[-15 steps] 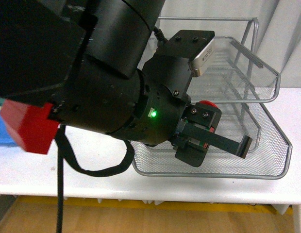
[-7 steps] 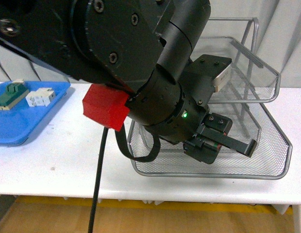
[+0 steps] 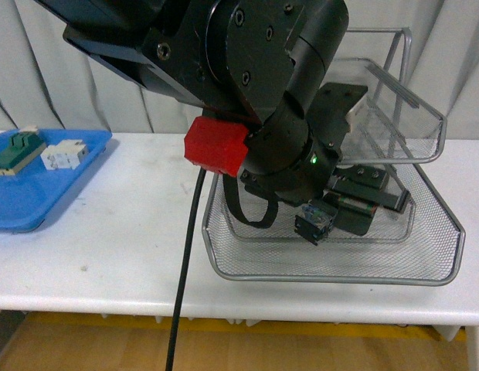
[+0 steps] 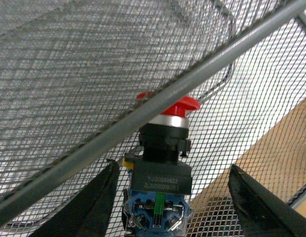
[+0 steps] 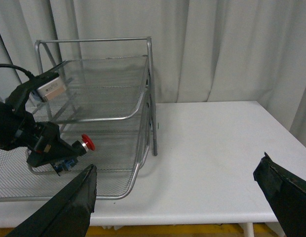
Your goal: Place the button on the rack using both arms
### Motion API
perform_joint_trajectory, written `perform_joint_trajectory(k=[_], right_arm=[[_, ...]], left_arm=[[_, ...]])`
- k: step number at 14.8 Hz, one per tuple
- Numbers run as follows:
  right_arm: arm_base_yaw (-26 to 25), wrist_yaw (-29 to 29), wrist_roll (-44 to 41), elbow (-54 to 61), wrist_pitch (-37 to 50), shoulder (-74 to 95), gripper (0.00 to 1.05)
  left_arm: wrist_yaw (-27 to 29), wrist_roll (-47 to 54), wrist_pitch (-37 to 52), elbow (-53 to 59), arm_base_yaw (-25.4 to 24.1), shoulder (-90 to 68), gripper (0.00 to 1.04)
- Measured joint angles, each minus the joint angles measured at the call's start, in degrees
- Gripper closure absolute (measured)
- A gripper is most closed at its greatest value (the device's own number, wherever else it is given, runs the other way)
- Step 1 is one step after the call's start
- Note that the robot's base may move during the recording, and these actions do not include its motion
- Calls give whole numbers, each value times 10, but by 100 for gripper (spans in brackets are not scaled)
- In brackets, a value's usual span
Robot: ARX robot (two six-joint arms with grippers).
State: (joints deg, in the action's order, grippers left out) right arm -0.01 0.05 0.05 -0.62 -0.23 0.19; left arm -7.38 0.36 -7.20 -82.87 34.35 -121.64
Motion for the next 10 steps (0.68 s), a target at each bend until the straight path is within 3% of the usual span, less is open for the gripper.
perform_joint_trajectory(k=[3,10], right_arm=[[0,0,0,0,0,0,6],[0,0,0,0,0,0,6]], left_arm=[[-12,-26,26,30,-12,42,6],[-40,-54,59,253,-57,243,7]])
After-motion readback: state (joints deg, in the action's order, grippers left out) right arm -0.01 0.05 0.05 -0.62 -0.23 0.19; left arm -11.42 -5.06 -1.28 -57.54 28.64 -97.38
